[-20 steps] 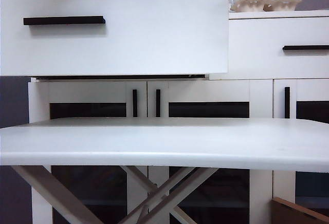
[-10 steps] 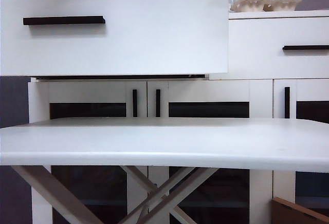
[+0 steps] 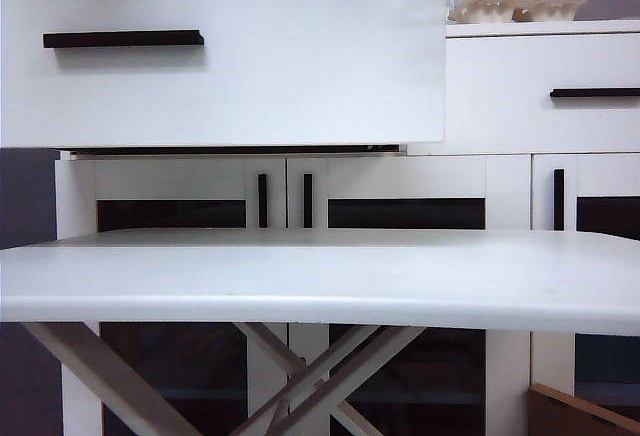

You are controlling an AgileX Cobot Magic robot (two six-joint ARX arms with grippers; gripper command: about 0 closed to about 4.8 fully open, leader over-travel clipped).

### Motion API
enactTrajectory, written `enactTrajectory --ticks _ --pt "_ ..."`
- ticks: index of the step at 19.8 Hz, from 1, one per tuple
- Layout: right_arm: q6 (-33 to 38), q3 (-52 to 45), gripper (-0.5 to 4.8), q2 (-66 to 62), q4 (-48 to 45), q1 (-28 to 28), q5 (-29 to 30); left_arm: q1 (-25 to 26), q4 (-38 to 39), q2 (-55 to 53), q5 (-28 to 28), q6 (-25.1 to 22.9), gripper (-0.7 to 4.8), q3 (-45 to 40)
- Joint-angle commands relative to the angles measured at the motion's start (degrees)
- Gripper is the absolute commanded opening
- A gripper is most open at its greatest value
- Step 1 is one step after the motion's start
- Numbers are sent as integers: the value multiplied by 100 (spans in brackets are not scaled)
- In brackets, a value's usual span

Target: Pick up a can of beer from the white table, open the left drawer, place the beer inside the drawer, and finally close the drawer.

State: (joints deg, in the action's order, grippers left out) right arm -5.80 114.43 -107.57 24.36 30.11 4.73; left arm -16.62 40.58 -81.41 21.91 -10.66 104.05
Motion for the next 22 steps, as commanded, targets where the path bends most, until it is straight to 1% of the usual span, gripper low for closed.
enactTrajectory --ticks 1,3,7,8,9,12,13,14,15,16,18,21,22 --pt "26 15 -1 48 -39 13 146 -4 -35 31 37 15 -5 24" --pt "26 20 -1 136 -28 13 142 -4 -24 31 37 15 -5 24" --pt "35 17 -1 1056 177 13 138 -4 337 136 15 4 -5 24" --pt "254 17 -1 1386 404 13 116 -4 487 234 -7 -7 -5 24" --pt "557 17 -1 1703 839 13 122 -4 675 354 -24 -7 -5 24" --pt "680 15 -1 2127 1982 13 122 -4 1051 584 -26 -11 -5 22" --pt "938 13 -1 2212 2463 15 125 -4 1303 660 -26 -50 -5 22" --pt "1279 13 -1 2223 2914 22 142 -4 1593 713 -118 -55 -5 20" --pt "1349 -2 -2 2223 3283 22 162 -4 1906 745 -304 -55 -5 9" --pt "1342 -55 -1 2221 3451 22 162 -4 2017 769 -328 -52 -5 -37" --pt "1344 -177 -1 2240 3512 138 160 -4 1919 861 -330 -46 -5 -317" --pt "1333 -203 -1 2260 3517 459 129 -4 929 1274 -326 291 -5 -1576" --pt "1320 -205 -1 2260 3491 647 -59 -4 470 1427 -332 409 -5 -2087"
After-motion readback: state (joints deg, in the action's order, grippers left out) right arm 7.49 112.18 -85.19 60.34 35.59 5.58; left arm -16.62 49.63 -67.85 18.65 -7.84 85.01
